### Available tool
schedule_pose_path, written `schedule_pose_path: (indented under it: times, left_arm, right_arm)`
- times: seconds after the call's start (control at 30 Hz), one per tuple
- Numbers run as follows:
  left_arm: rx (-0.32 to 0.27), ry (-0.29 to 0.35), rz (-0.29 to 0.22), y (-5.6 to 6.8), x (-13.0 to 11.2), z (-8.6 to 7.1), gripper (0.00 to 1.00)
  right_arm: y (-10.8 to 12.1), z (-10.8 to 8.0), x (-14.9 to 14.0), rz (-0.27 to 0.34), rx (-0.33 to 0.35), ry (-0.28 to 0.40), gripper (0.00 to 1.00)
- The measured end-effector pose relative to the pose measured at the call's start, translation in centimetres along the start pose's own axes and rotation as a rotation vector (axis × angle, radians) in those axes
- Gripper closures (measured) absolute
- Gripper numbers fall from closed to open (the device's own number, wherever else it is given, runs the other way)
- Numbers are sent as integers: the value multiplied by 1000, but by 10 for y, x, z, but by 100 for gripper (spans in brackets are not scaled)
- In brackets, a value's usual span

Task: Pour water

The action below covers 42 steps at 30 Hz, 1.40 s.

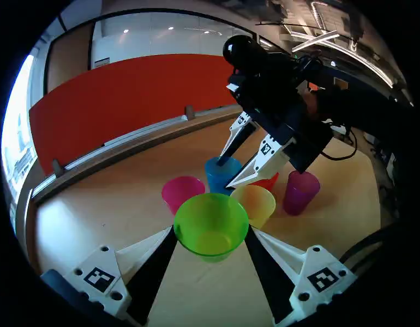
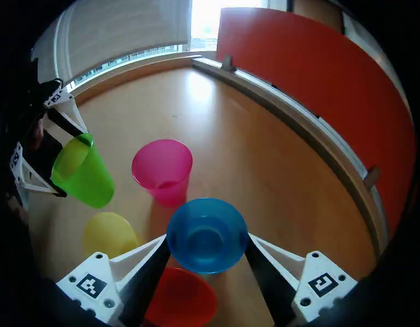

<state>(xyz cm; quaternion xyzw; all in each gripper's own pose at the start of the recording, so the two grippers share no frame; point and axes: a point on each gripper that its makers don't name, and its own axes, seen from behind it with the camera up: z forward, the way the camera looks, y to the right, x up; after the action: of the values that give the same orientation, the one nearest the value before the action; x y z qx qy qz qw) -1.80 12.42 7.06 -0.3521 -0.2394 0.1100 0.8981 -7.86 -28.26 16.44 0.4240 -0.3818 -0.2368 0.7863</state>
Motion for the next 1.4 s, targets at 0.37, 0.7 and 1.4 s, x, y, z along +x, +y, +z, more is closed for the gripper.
schedule_pose_path:
  times: [0.37, 0.7, 1.4]
  left_arm:
    - [8, 6, -14, -2, 1, 0, 13]
    - [16, 27, -10, 1, 13, -6, 13]
    - [16, 107, -2, 33, 48, -30, 13]
  right_arm:
    - [3, -9, 8, 1, -4, 58, 8]
    - [1, -40, 28, 3, -16, 183, 8]
    - [-14, -149, 61, 80, -89, 551, 8]
